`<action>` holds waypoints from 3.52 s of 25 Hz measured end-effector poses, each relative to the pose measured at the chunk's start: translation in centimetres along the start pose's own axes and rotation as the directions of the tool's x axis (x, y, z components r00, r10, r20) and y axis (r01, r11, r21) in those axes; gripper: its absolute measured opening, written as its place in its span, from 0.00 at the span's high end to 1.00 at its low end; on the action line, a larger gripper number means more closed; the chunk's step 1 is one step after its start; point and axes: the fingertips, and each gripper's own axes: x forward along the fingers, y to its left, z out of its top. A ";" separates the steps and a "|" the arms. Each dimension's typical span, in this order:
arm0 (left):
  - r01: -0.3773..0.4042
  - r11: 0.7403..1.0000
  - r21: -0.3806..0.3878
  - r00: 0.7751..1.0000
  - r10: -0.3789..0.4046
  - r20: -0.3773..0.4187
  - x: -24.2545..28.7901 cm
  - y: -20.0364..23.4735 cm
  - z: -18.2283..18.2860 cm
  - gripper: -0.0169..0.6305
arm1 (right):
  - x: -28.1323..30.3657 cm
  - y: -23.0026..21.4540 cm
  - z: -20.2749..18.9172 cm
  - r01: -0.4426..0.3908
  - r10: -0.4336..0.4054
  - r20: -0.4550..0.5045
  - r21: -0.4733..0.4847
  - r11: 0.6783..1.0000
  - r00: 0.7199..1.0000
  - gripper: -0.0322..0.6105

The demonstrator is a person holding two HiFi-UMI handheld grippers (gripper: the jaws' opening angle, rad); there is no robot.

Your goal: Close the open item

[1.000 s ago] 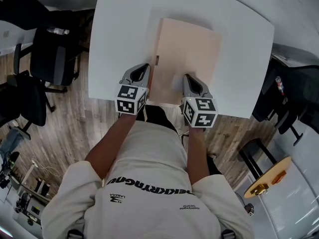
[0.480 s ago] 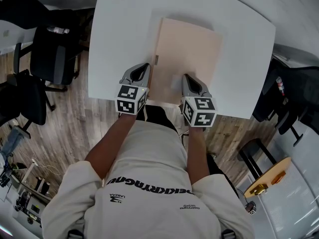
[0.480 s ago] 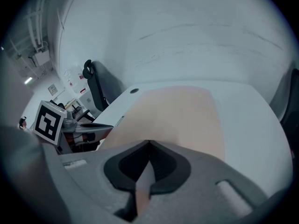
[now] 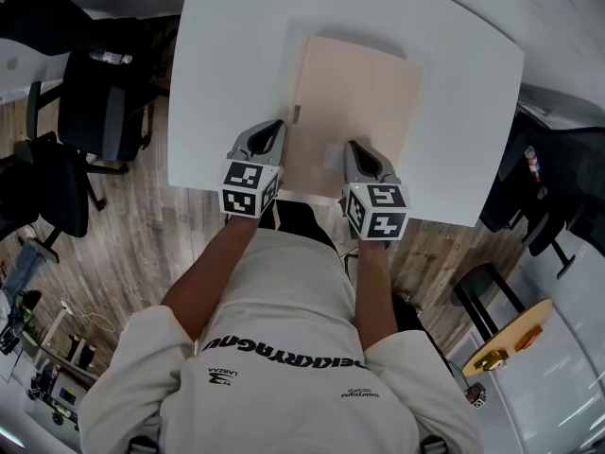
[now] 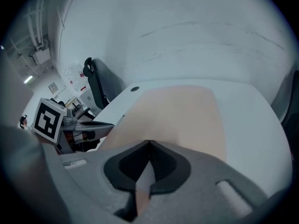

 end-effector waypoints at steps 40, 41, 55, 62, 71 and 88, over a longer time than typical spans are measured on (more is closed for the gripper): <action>-0.002 1.000 0.027 1.000 0.002 0.016 0.0 -0.3 0.8 0.97 | 0.4 0.0 -0.2 0.026 -0.029 -0.064 -0.039 0.999 0.998 0.95; -0.002 1.000 0.029 1.000 0.002 0.016 0.0 -0.3 0.8 0.97 | 0.3 0.0 -0.1 0.026 -0.028 -0.062 -0.038 0.999 0.998 0.95; -0.012 0.999 0.047 0.999 0.010 0.042 -0.9 -0.6 1.8 0.97 | -0.7 0.0 1.0 0.039 -0.039 0.004 -0.039 0.998 0.999 0.95; -0.019 0.998 0.058 0.997 0.014 0.072 -2.1 -1.2 2.7 0.97 | -1.9 0.3 1.7 0.044 -0.042 0.047 -0.041 0.998 0.998 0.95; -0.018 0.997 0.080 0.993 0.009 0.116 -3.8 -3.0 3.9 0.97 | -4.2 0.2 2.2 0.053 -0.049 0.120 -0.035 0.998 0.992 0.95; -0.020 0.992 0.127 0.979 -0.007 0.204 -8.1 -6.0 5.6 0.97 | -8.7 1.6 3.7 0.071 -0.057 0.281 -0.041 0.997 0.958 0.95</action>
